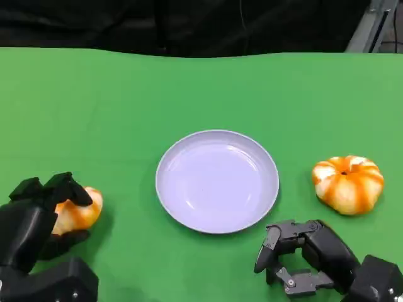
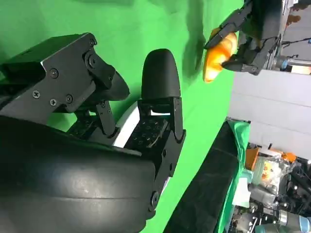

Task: Grasp the bread from the table and place it into the plate.

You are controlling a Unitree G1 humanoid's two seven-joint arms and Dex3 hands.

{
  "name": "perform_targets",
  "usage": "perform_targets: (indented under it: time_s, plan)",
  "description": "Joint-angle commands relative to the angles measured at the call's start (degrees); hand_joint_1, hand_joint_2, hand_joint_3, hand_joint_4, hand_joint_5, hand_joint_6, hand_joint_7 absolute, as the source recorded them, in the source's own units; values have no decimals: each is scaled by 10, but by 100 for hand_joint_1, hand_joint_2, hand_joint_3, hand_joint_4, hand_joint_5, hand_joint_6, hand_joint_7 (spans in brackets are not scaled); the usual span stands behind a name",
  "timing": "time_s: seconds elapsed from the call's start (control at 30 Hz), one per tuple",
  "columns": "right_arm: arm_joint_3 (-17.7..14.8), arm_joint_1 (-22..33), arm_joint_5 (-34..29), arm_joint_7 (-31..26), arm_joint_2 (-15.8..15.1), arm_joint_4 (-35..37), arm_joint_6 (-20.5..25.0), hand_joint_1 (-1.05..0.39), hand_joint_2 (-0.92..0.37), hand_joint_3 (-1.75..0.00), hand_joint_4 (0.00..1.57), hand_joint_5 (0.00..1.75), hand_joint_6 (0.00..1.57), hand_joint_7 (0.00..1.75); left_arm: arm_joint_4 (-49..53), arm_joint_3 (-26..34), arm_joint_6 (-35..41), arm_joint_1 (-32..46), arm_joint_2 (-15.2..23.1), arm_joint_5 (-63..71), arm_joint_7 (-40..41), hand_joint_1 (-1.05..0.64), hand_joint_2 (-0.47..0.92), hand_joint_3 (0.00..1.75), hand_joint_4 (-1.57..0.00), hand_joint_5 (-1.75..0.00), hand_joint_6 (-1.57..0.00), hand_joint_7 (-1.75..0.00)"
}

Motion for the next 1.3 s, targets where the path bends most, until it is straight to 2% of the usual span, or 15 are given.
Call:
perform_targets:
  time_s: [0.03,0.77,1.03,1.3]
  plan:
    - [-2,0,3,-1,-6,0,-2,20,-57,-108,100,137,98,108,-27,13,14,14,13,4,6,-3,88,0,-47,-175,-45,-155]
    - [-1,0,2,-4,-4,-5,3,19,-56,-109,99,139,97,108,-143,32,24,51,16,23,-2,0,87,0,-49,-175,-50,-151]
    - [2,0,-2,-9,-1,-4,4,19,-56,-110,99,140,97,109,-182,23,17,41,7,29,-26,-4,87,0,-50,-175,-57,-136]
    - [2,0,0,-8,-1,-3,4,19,-57,-109,100,139,97,109,-191,20,17,36,2,31,-33,-3,86,0,-50,-175,-54,-141]
